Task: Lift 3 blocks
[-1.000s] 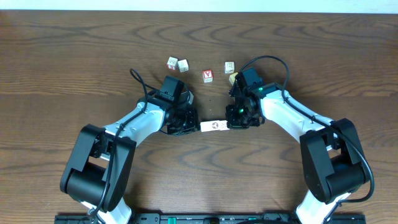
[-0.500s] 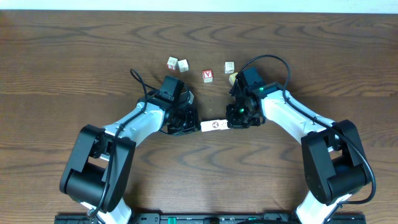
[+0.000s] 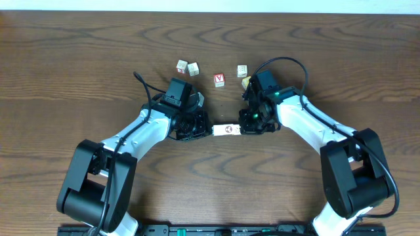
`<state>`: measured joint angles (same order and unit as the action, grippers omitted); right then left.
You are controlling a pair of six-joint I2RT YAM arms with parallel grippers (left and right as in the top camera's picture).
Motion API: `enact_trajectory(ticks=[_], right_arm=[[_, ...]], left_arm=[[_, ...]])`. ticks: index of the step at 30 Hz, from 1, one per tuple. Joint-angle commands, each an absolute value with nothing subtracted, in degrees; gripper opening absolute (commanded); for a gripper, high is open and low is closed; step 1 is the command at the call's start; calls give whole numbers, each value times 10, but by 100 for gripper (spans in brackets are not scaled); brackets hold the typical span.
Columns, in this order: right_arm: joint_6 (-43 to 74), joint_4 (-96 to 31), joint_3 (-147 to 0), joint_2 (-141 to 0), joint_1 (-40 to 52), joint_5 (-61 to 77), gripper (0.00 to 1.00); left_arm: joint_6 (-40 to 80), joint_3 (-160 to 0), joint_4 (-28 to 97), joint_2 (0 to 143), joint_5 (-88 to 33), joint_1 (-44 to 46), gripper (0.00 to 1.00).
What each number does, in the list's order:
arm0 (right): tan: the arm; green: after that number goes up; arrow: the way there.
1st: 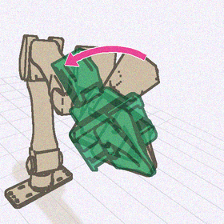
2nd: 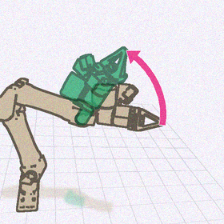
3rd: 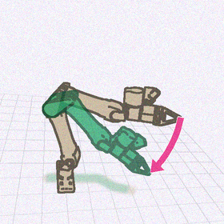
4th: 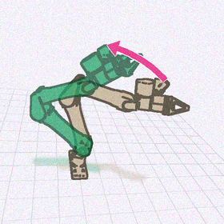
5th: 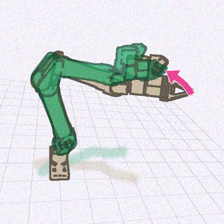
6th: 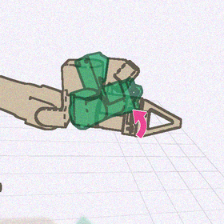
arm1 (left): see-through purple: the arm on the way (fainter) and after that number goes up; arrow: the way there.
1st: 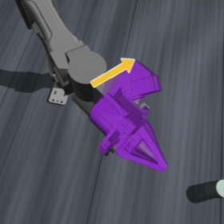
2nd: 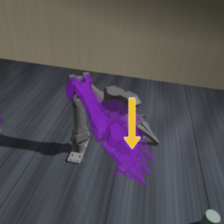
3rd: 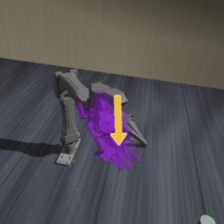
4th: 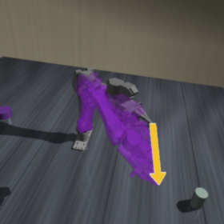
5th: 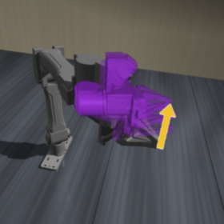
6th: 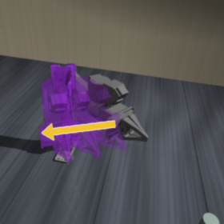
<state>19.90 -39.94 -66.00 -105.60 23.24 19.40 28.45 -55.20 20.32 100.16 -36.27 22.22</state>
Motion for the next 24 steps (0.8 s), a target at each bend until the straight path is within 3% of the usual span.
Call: enact_trajectory(ticks=[1,24], right_arm=[[192,-390,-679,-1021,246,303,1],[197,-392,-679,-1019,246,307,1]], left_arm=[[284,-553,192,992,-431,235,7],[286,-554,192,982,-446,235,7]])
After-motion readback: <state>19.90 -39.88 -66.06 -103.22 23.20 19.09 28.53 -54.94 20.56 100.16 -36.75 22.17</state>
